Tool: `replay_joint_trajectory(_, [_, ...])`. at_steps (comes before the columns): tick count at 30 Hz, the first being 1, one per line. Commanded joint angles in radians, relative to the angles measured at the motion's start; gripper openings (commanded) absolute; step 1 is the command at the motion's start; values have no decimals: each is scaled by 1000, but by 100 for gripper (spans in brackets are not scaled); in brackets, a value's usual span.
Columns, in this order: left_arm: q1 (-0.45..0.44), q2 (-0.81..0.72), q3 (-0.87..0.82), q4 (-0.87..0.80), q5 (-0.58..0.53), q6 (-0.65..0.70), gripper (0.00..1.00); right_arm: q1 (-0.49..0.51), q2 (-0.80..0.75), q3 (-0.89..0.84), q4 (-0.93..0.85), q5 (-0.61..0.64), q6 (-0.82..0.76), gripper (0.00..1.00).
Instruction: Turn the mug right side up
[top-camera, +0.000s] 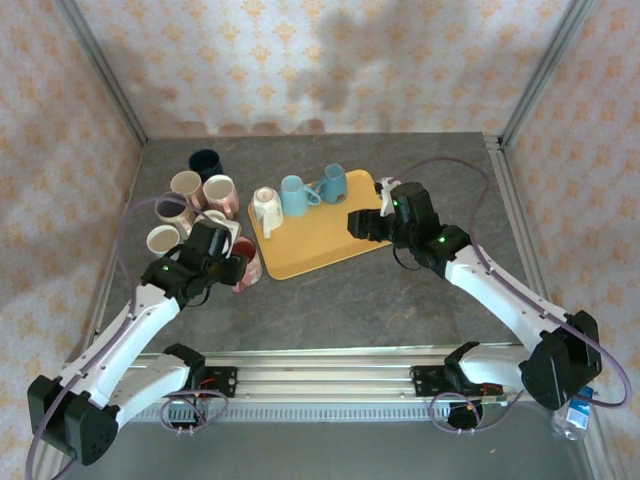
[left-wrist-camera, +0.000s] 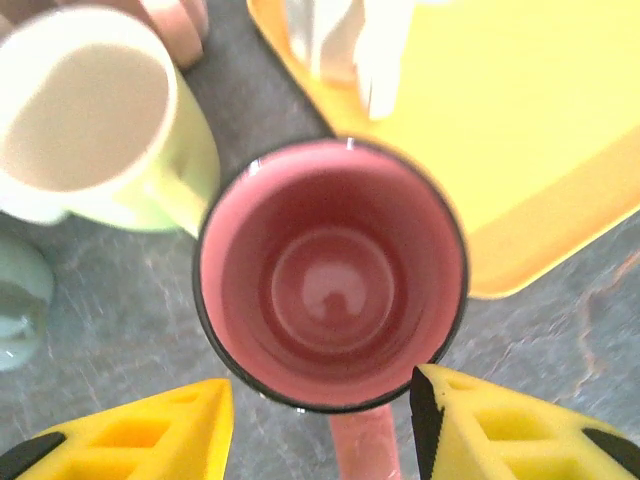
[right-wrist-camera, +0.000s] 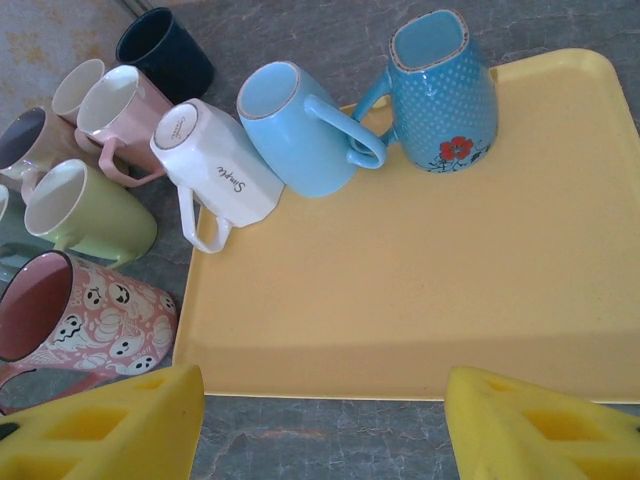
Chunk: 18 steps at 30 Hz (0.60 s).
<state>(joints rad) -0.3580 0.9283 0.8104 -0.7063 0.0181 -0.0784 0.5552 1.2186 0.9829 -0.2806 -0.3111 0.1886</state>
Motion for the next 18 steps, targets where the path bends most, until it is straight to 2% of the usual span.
replay_joint_trajectory(1, [5, -19, 83, -46, 3, 10, 51, -7, 7, 39, -6, 7, -16, 65])
replay_joint_trajectory(7, [5, 60, 227, -62, 28, -83, 53, -8, 18, 53, -19, 32, -7, 65])
replay_joint_trajectory(11, [4, 153, 312, -62, 71, -216, 54, -8, 37, 84, -67, 102, 10, 64])
replay_joint_trajectory(15, [4, 235, 334, -6, 172, -285, 54, -7, 89, 142, -138, 166, 38, 62])
replay_joint_trajectory(18, [4, 268, 326, 31, 197, -305, 54, -7, 147, 188, -175, 147, 49, 58])
